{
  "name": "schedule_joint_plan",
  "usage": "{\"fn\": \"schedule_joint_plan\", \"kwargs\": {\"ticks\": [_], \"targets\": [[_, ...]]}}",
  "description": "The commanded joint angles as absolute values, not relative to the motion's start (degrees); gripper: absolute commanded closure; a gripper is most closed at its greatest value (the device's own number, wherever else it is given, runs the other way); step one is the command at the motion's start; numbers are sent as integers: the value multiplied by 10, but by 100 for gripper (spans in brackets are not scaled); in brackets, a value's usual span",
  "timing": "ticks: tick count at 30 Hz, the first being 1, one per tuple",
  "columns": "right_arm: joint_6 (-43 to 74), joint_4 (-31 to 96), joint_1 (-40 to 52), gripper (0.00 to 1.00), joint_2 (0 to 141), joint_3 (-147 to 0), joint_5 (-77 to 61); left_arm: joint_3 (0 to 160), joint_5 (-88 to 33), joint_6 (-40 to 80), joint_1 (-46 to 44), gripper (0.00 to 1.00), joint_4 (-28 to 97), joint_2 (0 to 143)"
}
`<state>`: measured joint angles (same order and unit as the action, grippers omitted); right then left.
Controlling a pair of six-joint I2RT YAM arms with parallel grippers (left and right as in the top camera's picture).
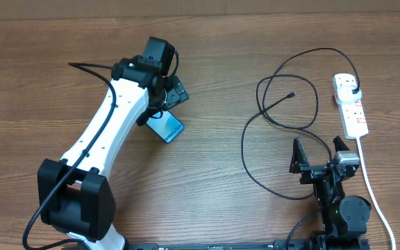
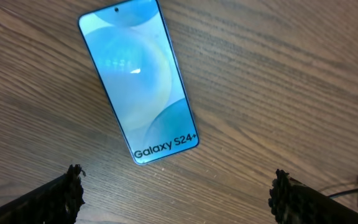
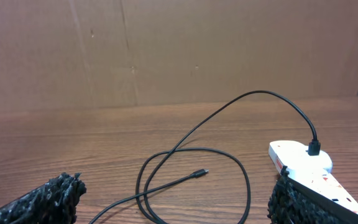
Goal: Plug charger to phone and switch on socket
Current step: 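Lower the left gripper and close it on the phone's long edges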
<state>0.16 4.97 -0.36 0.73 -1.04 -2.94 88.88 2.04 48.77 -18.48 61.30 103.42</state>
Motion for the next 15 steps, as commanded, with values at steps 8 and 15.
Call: {"fn": "schedule_joint_plan", "kwargs": {"ticks": [8, 15], "targets": [[-1, 46, -5, 0, 2, -4, -26, 914, 36, 501, -140, 0, 643, 1039], [-1, 46, -5, 0, 2, -4, -26, 912, 34, 484, -143, 0, 645, 1039]]}}
